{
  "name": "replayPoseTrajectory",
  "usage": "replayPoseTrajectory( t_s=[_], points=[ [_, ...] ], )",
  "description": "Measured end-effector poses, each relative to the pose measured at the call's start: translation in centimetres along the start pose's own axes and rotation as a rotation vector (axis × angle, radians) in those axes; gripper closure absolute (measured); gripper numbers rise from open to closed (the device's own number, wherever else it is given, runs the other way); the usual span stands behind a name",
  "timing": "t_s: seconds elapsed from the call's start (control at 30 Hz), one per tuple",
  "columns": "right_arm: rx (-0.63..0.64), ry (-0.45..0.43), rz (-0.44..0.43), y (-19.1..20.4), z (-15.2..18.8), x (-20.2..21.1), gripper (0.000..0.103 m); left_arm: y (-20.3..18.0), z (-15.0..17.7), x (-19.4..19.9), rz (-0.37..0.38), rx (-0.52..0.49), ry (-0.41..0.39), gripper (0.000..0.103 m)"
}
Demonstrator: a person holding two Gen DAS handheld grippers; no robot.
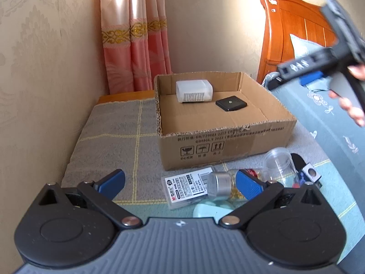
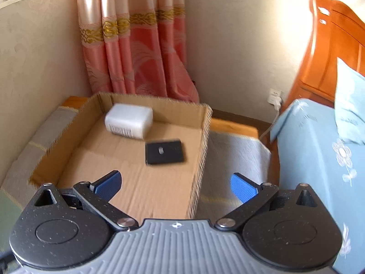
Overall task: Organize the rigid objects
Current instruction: 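Lower the black pad into the box and open the right tool, then reach the left tool to the red S.L train while the right tool approaches the robot cube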
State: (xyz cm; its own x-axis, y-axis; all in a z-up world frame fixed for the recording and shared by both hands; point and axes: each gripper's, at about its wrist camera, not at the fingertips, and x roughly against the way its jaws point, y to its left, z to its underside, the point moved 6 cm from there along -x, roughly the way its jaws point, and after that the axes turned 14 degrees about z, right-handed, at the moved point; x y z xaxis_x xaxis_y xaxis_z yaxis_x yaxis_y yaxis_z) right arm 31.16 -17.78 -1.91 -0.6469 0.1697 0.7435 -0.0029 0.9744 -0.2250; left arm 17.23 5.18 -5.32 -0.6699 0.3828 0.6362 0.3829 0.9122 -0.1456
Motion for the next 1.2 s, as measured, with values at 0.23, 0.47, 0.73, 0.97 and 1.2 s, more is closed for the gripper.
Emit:
replayPoseTrajectory(
  t_s=[0.23,0.47,0.73,0.97,1.2],
  points=[
    [-0.022,-0.006,0.121,-2.1,7.0,1.5,0.0,-0.4,1.2,-0.1,0.004,-0.006,0.023,0.001],
    [-0.014,0.073,0.114,-2.8,11.4,-0.5,0.0,-0.9,2.7,-0.9,0.022,0.009,0.069,0.001],
    [0.013,0.091,0.041,-1.8,13.2,-0.2,0.0,-1.6,3.1,-0.7,0.028,-0.009,0.082,0.001],
    [0.052,0.116,0.003,-0.1,15.6,1.0,0.0,-2.0,3.5,-0.9,0.031,-0.021,0.096,0.001],
    [-0.051,0.039,-0.013,-2.4,15.2,4.5,0.0,-2.0,3.8,-0.6,0.039,-0.027,0.094,0.001]
  ],
)
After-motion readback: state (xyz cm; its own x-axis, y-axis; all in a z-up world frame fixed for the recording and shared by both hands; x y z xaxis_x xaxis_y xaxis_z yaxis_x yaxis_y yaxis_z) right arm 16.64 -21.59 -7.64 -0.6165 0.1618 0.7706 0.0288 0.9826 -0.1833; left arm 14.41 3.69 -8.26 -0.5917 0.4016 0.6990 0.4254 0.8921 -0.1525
